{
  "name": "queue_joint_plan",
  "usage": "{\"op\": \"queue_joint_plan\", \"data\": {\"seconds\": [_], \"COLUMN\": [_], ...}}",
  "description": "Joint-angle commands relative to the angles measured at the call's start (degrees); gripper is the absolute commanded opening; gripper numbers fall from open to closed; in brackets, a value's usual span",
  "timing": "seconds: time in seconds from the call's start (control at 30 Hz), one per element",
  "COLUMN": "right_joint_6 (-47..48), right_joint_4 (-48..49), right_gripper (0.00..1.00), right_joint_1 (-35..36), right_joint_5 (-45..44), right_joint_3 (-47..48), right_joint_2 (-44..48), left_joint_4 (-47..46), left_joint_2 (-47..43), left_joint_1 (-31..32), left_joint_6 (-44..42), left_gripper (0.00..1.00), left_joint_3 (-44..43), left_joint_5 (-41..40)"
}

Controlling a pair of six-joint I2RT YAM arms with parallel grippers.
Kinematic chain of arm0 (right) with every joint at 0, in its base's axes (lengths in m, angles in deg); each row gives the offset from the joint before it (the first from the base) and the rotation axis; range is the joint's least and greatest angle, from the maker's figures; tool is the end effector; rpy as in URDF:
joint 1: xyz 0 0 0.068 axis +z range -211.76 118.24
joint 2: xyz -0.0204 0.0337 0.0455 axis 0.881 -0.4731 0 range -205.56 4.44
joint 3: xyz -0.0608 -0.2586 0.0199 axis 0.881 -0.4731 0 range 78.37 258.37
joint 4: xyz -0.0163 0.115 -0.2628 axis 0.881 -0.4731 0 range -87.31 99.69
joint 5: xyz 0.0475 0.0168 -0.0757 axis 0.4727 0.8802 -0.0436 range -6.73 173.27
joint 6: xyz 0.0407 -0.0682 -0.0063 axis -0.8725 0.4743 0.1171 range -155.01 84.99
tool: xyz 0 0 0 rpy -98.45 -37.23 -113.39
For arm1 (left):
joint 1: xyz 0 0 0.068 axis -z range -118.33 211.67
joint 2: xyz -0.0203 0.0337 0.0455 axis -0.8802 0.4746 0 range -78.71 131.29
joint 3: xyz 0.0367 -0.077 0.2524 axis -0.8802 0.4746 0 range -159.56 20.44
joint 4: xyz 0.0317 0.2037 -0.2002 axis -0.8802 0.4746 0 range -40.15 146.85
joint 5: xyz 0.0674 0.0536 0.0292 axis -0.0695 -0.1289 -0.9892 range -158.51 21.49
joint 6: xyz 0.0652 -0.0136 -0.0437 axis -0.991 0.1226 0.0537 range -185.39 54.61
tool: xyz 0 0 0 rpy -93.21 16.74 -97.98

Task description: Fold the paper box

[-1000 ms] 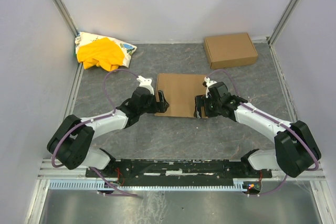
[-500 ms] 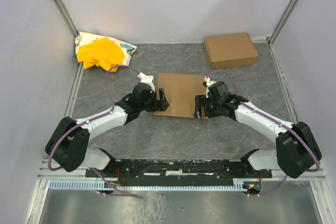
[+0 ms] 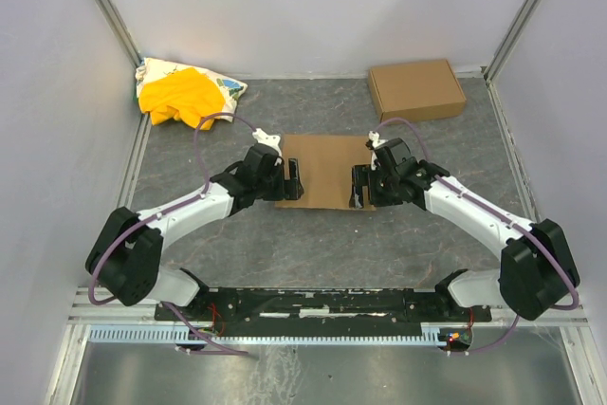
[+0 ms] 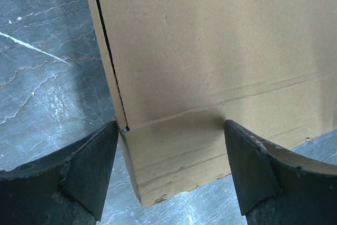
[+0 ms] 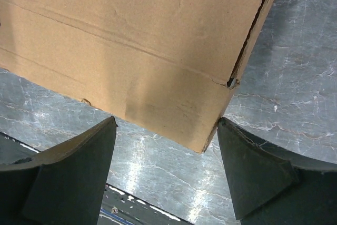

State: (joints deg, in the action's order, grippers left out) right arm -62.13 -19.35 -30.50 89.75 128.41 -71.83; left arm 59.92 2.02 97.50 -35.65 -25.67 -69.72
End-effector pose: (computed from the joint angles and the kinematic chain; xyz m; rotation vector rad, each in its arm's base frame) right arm 0.2617 0.1680 0.1801 -0.1410 2.6129 0.5282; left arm 0.2751 -0.1970 0.1618 0.1177 2.4119 -0.5244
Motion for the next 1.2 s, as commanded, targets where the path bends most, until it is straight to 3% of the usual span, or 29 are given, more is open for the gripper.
{"op": "queue_joint_plan", "data": {"seconds": [0.0, 0.53, 0.6, 0.67, 0.97, 1.17], "right_joint_6": [-1.0, -1.2, -0.3, 0.7, 2.8, 2.7], "right_joint_4": [-0.3, -0.2, -0.5, -0.2, 7.5, 13.7], "right_gripper": [0.85, 0.85, 0.89, 0.98, 0.99, 0.99], "right_joint_1": [0.5, 0.5, 0.5, 0.5, 0.5, 0.5], "right_joint_5": [0.9, -0.6, -3.8, -6.8, -4.2, -2.3], "right_joint_3": [1.9, 0.6, 0.3, -0.7, -5.4, -8.3], "right_joint_2": [-0.5, -0.5, -0.1, 0.4, 0.1, 0.9], "left_joint_4": [3.4, 7.2, 7.4, 7.1, -5.5, -8.4], "left_joint_2": [0.4, -0.6, -0.9, -1.1, -2.6, -2.8], "left_joint_1": [0.6, 0.6, 0.6, 0.6, 0.6, 0.6], "left_joint_6": [-2.2, -2.0, -2.2, -2.3, -0.5, -0.6], "left_gripper": [0.88, 0.88, 0.88, 0.88, 0.89, 0.89], "left_joint_3": [-3.3, -2.0, -1.7, -1.4, 4.1, 5.5], "left_joint_5": [-0.1, -0.1, -1.3, -2.5, -0.5, 0.9]}}
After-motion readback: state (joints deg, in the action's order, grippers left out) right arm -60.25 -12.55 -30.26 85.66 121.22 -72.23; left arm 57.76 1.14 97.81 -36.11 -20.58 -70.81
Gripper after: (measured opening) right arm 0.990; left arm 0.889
